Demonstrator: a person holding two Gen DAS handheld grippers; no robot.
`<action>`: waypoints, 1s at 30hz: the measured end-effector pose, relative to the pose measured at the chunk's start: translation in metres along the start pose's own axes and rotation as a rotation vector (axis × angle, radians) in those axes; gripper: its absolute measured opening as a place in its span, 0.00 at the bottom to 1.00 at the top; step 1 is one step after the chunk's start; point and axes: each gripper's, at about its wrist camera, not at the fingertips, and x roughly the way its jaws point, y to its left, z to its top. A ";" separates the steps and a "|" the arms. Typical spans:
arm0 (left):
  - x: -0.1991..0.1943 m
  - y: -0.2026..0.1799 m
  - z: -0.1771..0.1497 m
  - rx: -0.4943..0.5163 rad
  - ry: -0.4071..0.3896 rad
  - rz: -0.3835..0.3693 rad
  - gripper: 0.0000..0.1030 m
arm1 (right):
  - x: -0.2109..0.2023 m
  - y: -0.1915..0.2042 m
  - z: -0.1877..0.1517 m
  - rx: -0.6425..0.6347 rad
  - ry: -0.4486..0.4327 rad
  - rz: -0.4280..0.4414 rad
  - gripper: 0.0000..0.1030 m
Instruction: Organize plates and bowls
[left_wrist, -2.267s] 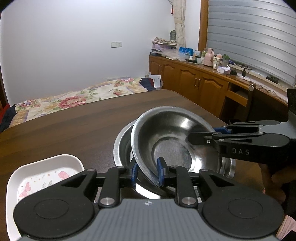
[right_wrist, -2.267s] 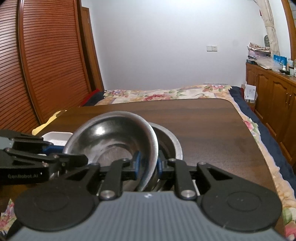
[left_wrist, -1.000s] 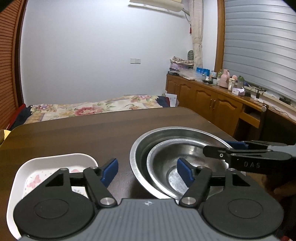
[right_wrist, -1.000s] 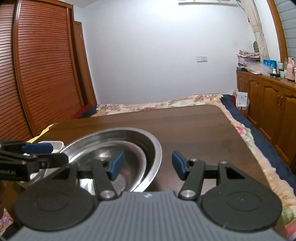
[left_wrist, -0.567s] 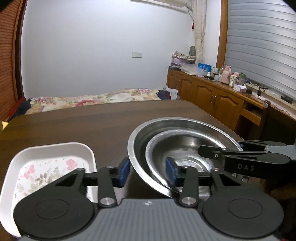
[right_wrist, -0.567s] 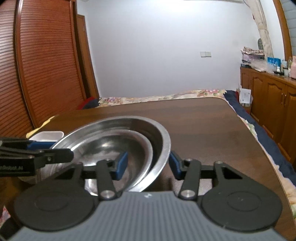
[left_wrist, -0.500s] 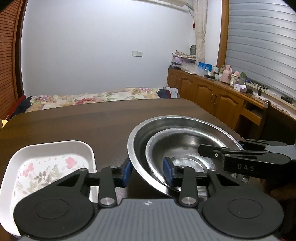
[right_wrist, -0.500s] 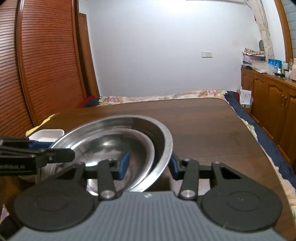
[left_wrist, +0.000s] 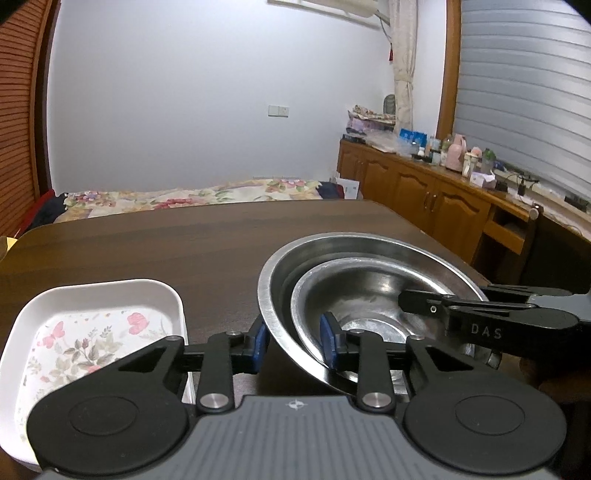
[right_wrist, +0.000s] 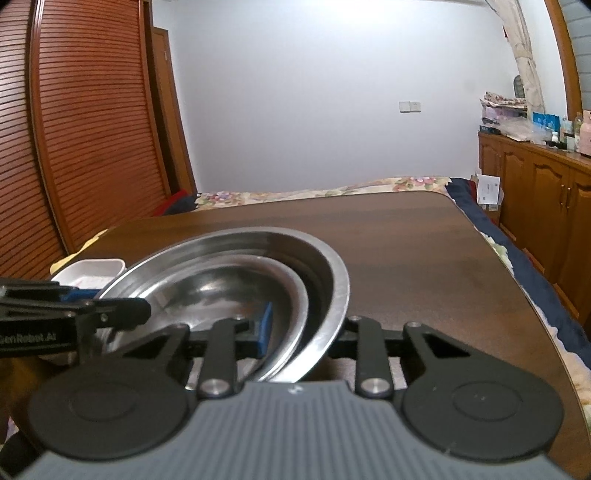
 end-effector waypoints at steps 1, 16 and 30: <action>0.000 -0.001 0.000 0.004 0.000 0.002 0.30 | 0.000 0.000 0.000 0.001 0.000 -0.002 0.27; -0.021 0.006 0.011 0.006 -0.052 -0.011 0.30 | -0.011 -0.004 0.011 0.058 -0.058 0.038 0.22; -0.070 0.018 0.053 0.026 -0.161 -0.009 0.30 | -0.038 0.017 0.051 0.008 -0.177 0.065 0.22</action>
